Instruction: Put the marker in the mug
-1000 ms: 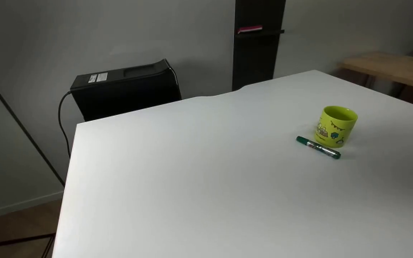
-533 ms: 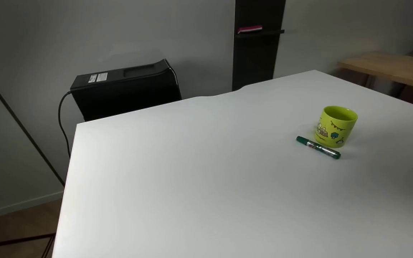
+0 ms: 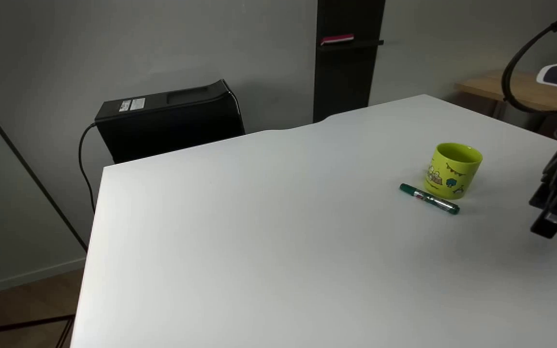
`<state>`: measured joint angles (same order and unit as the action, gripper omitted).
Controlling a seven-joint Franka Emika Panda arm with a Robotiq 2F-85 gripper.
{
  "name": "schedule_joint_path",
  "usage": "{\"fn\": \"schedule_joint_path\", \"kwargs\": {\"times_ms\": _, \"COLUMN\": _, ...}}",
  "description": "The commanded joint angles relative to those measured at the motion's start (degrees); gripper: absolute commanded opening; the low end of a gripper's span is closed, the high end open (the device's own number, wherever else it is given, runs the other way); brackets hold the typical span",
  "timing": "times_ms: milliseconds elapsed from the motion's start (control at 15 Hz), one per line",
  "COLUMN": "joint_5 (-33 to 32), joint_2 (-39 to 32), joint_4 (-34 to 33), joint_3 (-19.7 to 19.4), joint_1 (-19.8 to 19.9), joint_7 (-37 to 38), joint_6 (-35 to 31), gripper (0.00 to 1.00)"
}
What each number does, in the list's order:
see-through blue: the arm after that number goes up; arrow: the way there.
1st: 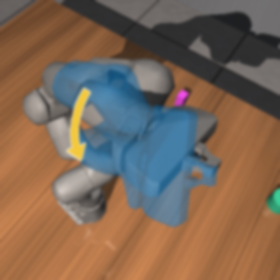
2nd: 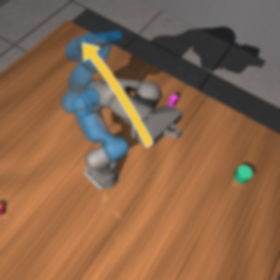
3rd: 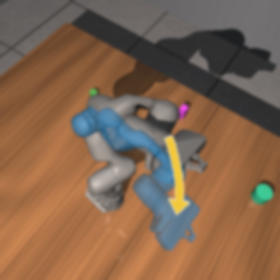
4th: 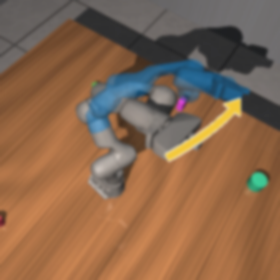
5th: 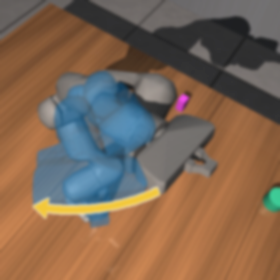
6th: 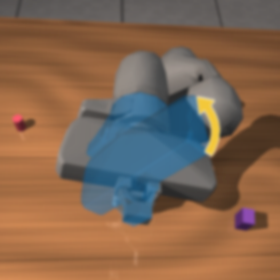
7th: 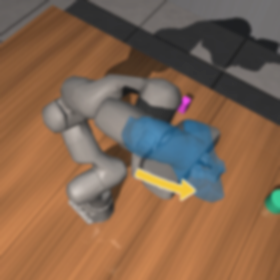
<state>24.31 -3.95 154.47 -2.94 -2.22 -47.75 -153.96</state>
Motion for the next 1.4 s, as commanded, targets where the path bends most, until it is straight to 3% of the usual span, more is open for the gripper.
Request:
{"fn": "schedule_joint_path", "kwargs": {"times_ms": 0, "joint_5": -1.4, "joint_2": -9.2, "joint_4": -6.2, "joint_3": 4.3, "joint_1": 1.0, "joint_7": 2.1, "joint_6": -4.9, "gripper": 1.00}}
{"fn": "schedule_joint_path", "kwargs": {"times_ms": 267, "joint_5": -13.4, "joint_2": -16.0, "joint_4": -12.1, "joint_3": 4.7, "joint_1": 1.0, "joint_7": 9.7, "joint_6": -8.6, "gripper": 1.00}}
{"fn": "schedule_joint_path", "kwargs": {"times_ms": 600, "joint_5": -25.3, "joint_2": -20.4, "joint_4": -19.4, "joint_3": 4.3, "joint_1": 1.3, "joint_7": 18.6, "joint_6": -7.2, "gripper": 1.00}}
{"fn": "schedule_joint_path", "kwargs": {"times_ms": 867, "joint_5": -29.3, "joint_2": -22.5, "joint_4": -23.4, "joint_3": 2.8, "joint_1": 0.7, "joint_7": 26.4, "joint_6": -5.1, "gripper": 1.00}}
{"fn": "schedule_joint_path", "kwargs": {"times_ms": 1333, "joint_5": -33.7, "joint_2": -26.9, "joint_4": -28.1, "joint_3": -3.2, "joint_1": -1.8, "joint_7": 40.3, "joint_6": -5.4, "gripper": 1.00}}
